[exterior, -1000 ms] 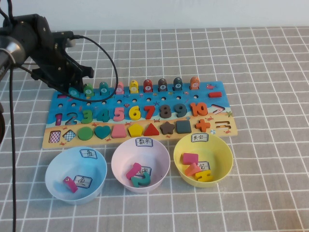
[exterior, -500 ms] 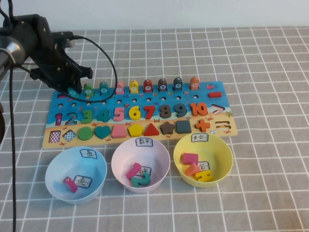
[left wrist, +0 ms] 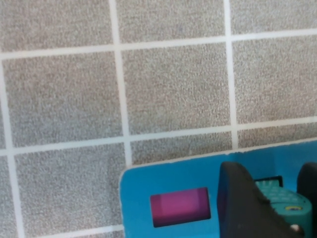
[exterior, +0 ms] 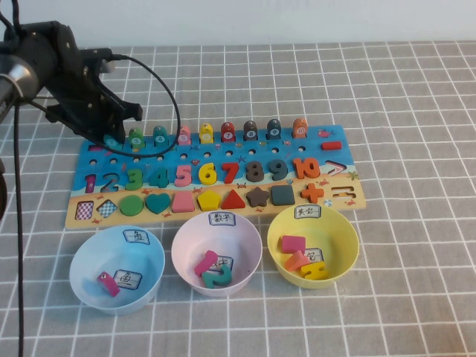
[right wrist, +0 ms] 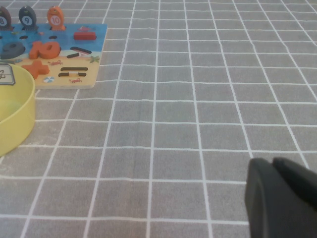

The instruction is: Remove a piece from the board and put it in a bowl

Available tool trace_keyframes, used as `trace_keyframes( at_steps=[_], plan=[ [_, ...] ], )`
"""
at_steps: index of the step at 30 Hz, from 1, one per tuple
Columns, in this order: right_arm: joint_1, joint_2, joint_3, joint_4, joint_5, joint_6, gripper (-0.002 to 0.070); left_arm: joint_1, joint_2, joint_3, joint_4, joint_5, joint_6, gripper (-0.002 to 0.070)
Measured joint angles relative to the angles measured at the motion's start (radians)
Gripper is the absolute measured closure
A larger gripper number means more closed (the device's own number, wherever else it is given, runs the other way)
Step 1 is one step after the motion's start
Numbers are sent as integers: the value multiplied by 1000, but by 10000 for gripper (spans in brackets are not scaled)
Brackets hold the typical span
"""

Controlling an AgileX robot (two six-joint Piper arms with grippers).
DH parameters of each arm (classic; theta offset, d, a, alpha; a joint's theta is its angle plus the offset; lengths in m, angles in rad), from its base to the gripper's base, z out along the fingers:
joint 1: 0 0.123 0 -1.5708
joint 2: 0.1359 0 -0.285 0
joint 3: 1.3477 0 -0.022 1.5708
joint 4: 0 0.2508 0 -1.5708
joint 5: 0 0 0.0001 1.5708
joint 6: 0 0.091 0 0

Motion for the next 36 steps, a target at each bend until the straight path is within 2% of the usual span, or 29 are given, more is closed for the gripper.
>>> trace_keyframes(
  at_steps=[14,29,36],
  plan=[
    [0,0,0,0,0,0,694,0,-33,0,0,32,0,480],
    [0,0,0,0,0,0,694,-4,-248,7,55,177,12,480],
    [0,0,0,0,0,0,694,-54,-439,248,86,132,22,480]
  ],
)
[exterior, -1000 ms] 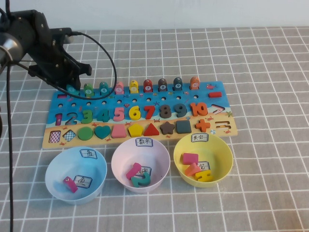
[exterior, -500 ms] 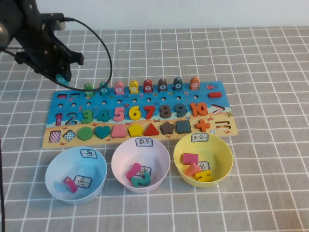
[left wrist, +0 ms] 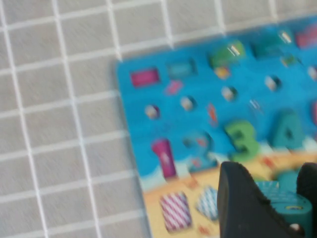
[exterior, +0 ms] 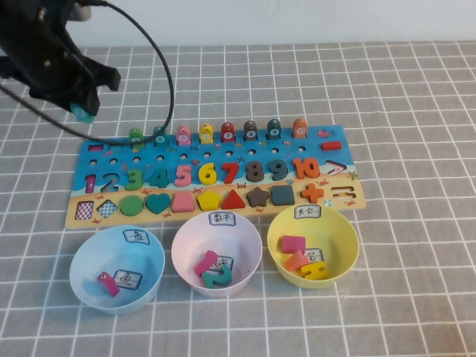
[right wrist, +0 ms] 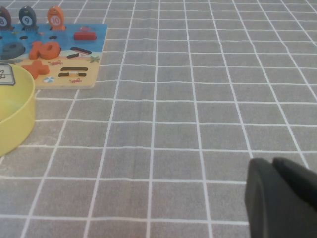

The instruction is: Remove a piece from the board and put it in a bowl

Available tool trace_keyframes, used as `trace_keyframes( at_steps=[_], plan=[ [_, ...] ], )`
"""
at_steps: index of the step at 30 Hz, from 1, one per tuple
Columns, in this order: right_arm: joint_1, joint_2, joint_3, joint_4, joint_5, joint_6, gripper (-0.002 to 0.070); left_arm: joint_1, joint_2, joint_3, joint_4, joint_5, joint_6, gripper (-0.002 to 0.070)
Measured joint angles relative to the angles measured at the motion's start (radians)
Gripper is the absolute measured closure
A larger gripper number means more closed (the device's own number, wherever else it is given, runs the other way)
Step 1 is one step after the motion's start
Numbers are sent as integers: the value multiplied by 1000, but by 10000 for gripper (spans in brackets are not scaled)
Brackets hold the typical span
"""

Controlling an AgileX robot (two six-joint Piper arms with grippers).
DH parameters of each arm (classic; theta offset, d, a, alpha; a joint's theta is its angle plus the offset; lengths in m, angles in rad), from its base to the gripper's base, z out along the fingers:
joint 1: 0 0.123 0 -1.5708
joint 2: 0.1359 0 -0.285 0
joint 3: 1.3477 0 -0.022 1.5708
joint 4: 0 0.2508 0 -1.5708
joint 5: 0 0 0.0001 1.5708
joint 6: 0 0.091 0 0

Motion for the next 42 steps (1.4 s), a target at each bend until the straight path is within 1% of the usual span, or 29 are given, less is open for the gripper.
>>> trace_keyframes(
  at_steps=[7,11,14,17,20,25,28,33,37,42],
  plan=[
    [0,0,0,0,0,0,694,-64,-324,433,4,-187,4,480],
    [0,0,0,0,0,0,694,-73,-505,656,4,-258,8,480],
    [0,0,0,0,0,0,694,-73,-619,781,0,-283,27,480],
    [0,0,0,0,0,0,694,-74,-698,883,-35,-291,71,480],
    [0,0,0,0,0,0,694,-74,-749,972,-113,-295,152,480],
    [0,0,0,0,0,0,694,-74,-773,1080,-234,-308,328,480],
    [0,0,0,0,0,0,694,-74,-773,1115,-268,-318,398,480],
    [0,0,0,0,0,0,694,-74,-768,1119,-277,-332,462,480],
    [0,0,0,0,0,0,694,-74,-711,1119,-279,-336,504,480],
    [0,0,0,0,0,0,694,-74,-638,1119,-283,-392,488,480]
  ],
)
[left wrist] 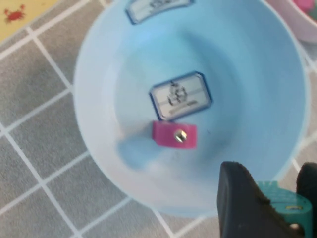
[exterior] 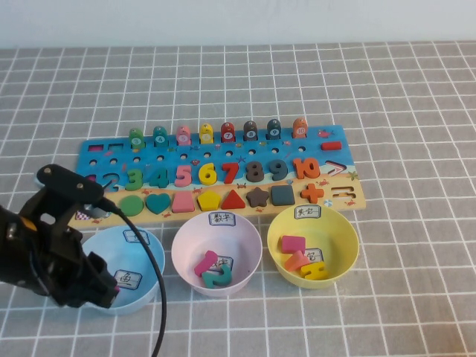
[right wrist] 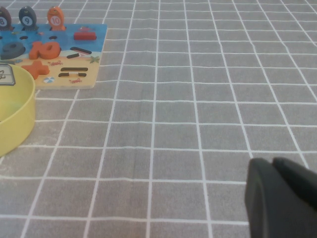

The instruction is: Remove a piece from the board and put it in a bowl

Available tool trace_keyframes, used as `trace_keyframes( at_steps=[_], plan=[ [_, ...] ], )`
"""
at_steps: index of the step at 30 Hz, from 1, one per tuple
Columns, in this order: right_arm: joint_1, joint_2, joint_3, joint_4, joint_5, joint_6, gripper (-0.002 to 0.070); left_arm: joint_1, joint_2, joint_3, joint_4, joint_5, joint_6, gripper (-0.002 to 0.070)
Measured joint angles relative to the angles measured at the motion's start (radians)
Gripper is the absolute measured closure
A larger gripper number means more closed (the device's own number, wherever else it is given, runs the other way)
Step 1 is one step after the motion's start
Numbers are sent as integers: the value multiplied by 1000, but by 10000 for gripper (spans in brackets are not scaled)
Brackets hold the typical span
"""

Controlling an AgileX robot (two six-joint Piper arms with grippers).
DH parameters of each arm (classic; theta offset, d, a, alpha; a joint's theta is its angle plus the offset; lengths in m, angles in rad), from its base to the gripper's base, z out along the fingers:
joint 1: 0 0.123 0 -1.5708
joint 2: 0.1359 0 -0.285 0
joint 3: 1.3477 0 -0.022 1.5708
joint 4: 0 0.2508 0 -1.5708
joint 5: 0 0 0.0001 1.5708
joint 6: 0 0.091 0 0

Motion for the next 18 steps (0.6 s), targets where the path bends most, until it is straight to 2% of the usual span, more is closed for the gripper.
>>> trace_keyframes(
  at_steps=[8,18],
  plan=[
    [0,0,0,0,0,0,694,0,82,0,-8,-80,-28,480],
    [0,0,0,0,0,0,694,0,125,-44,-42,-98,-31,480]
  ],
)
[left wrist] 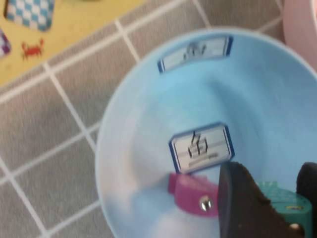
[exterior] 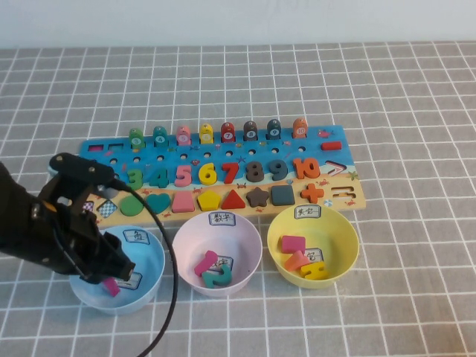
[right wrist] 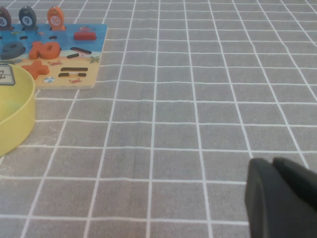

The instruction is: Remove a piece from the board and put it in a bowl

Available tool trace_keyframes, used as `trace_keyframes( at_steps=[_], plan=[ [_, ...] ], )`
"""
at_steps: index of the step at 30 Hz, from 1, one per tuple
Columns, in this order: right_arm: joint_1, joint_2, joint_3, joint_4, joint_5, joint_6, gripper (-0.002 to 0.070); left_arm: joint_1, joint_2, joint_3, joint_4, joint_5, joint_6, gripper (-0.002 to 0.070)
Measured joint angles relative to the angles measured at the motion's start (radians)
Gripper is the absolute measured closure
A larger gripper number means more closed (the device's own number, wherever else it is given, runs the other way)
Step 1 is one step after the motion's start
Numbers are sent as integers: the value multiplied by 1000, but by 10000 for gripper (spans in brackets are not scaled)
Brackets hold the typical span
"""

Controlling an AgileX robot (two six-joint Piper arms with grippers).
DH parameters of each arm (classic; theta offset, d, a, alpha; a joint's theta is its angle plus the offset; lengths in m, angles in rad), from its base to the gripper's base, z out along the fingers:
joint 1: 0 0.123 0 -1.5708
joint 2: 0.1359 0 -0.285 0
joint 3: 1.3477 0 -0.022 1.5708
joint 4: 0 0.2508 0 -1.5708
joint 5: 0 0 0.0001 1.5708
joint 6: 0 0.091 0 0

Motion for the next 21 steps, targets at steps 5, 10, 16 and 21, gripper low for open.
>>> trace_keyframes(
  at_steps=[5,10,16,21],
  plan=[
    [0,0,0,0,0,0,694,-23,49,-37,6,0,0,480],
    [0,0,0,0,0,0,694,-53,88,-53,29,6,0,480],
    [0,0,0,0,0,0,694,-64,118,-68,39,13,0,480],
    [0,0,0,0,0,0,694,-64,137,-68,73,4,0,480]
  ],
)
